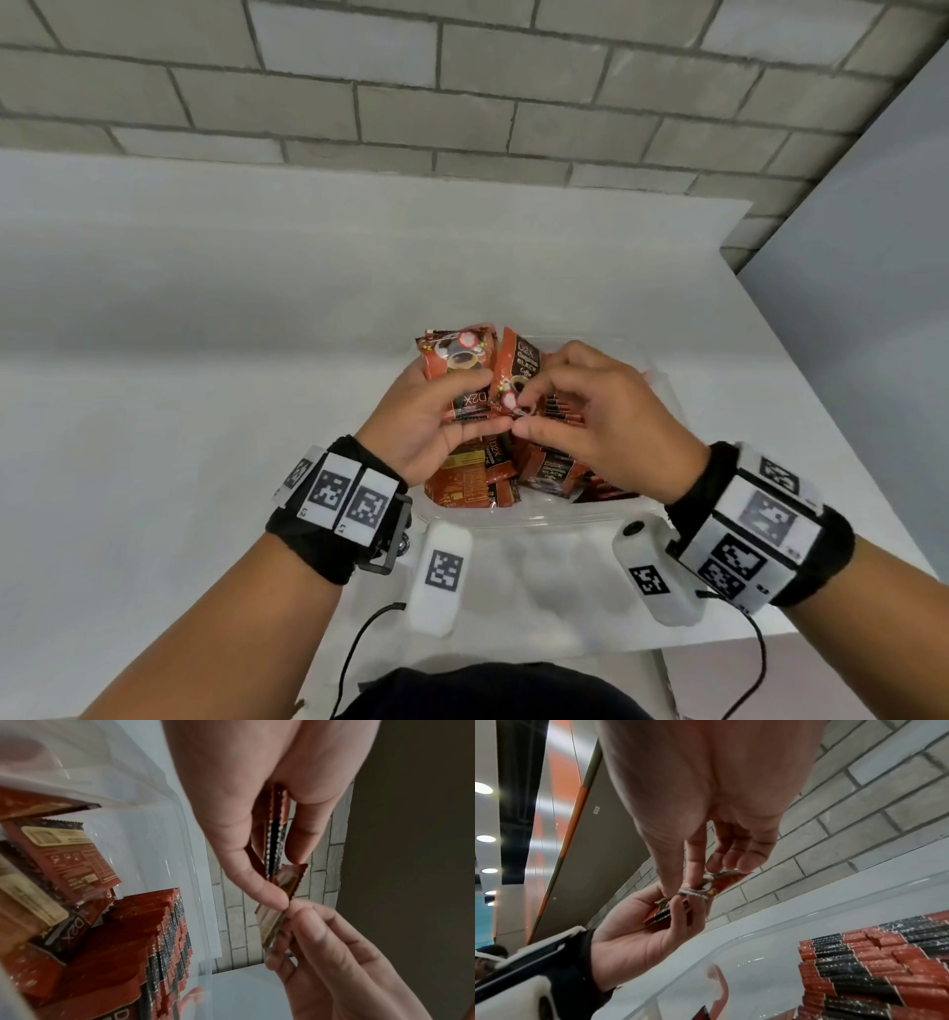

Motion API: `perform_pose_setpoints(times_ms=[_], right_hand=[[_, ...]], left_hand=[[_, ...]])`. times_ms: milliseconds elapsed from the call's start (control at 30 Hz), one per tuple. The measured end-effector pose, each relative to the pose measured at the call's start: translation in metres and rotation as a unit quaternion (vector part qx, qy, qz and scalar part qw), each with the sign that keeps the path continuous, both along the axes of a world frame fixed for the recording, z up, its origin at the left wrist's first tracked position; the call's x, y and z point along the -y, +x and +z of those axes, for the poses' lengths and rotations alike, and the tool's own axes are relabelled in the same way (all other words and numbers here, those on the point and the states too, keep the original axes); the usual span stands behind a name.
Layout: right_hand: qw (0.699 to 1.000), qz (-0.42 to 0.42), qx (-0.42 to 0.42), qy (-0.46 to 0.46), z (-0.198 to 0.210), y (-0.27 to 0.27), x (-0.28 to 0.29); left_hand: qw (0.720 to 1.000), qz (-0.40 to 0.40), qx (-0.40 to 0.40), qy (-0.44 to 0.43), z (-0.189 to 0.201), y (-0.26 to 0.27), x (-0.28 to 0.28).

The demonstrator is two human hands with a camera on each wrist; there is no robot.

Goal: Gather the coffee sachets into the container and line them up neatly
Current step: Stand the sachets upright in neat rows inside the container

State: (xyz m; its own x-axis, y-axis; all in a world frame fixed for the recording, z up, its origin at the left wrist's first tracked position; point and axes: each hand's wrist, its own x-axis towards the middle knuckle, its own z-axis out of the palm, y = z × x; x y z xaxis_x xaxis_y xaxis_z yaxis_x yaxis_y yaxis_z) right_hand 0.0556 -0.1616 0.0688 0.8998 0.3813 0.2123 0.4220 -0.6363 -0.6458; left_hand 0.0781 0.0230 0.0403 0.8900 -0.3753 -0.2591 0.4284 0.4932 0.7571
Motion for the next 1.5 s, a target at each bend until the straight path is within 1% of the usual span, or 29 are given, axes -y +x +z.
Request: perform_pose_setpoints(times_ms=[100, 167, 233, 300, 367, 400, 433, 467, 533, 567, 667, 733, 767, 867, 933, 1033, 1133, 1233, 1367, 1500], right_hand=[[1.000, 0.018, -0.004, -0.008, 0.002, 0.000, 0.003], [0.999, 0.034, 0.009, -0.033, 0.001, -0.001, 0.002], [0.998, 0.040, 0.021, -0.042, 0.000, -0.003, 0.000], [0.999, 0.003, 0.041, -0.017, 0.001, -0.002, 0.001], [0.996, -0.069, 0.057, -0.006, 0.007, 0.002, 0.004], [0.994, -0.097, 0.047, -0.016, 0.010, 0.005, 0.005], [0.993, -0.109, 0.017, -0.032, 0.013, 0.007, 0.006], [0.993, -0.110, -0.026, -0.043, 0.016, 0.009, 0.007], [0.989, -0.102, -0.106, -0.032, 0.020, 0.012, 0.008], [0.987, -0.100, -0.125, -0.022, 0.022, 0.013, 0.009], [0.986, -0.100, -0.130, -0.013, 0.028, 0.013, 0.015], [0.985, -0.097, -0.136, -0.054, 0.027, 0.009, 0.019], [0.981, -0.094, -0.143, -0.094, 0.022, 0.006, 0.021], [0.952, -0.071, -0.161, -0.249, 0.003, -0.001, 0.022], [0.934, -0.059, -0.166, -0.311, -0.006, -0.002, 0.020], [0.923, -0.038, -0.149, -0.353, -0.012, -0.001, 0.012], [0.907, -0.036, -0.122, -0.401, -0.017, 0.003, 0.008], [0.884, -0.029, -0.119, -0.451, -0.020, 0.007, 0.003], [0.844, 0.006, -0.094, -0.529, -0.023, 0.008, -0.003], [0.819, 0.020, -0.070, -0.569, -0.027, 0.010, -0.007]], left_hand=[[0.999, -0.038, 0.032, 0.014, 0.002, -0.002, 0.000], [0.995, -0.066, 0.063, 0.041, 0.002, -0.006, 0.003], [0.993, -0.061, 0.081, 0.065, 0.001, -0.008, 0.007], [0.992, -0.044, 0.087, 0.076, -0.001, -0.008, 0.008], [0.993, -0.034, 0.079, 0.077, -0.002, -0.005, 0.006], [0.994, -0.034, 0.074, 0.078, -0.003, -0.005, 0.005], [0.994, -0.037, 0.070, 0.079, -0.003, -0.004, 0.005], [0.994, -0.042, 0.069, 0.080, -0.002, -0.005, 0.004], [0.993, -0.050, 0.072, 0.084, -0.002, -0.006, 0.004], [0.992, -0.049, 0.074, 0.086, -0.002, -0.007, 0.003], [0.994, -0.012, 0.065, 0.091, -0.002, -0.007, -0.004], [0.995, 0.033, 0.034, 0.089, -0.004, -0.004, -0.010], [0.995, 0.051, 0.015, 0.082, -0.007, -0.002, -0.014], [0.995, 0.075, -0.021, 0.062, -0.013, -0.002, -0.021], [0.996, 0.071, -0.025, 0.055, -0.014, -0.002, -0.022], [0.996, 0.063, -0.023, 0.051, -0.014, 0.000, -0.023], [0.996, 0.062, -0.030, 0.048, -0.014, 0.000, -0.022], [0.996, 0.063, -0.037, 0.047, -0.014, 0.000, -0.023], [0.997, 0.053, -0.035, 0.044, -0.014, 0.000, -0.024], [0.997, 0.052, -0.031, 0.040, -0.014, 0.000, -0.024]])
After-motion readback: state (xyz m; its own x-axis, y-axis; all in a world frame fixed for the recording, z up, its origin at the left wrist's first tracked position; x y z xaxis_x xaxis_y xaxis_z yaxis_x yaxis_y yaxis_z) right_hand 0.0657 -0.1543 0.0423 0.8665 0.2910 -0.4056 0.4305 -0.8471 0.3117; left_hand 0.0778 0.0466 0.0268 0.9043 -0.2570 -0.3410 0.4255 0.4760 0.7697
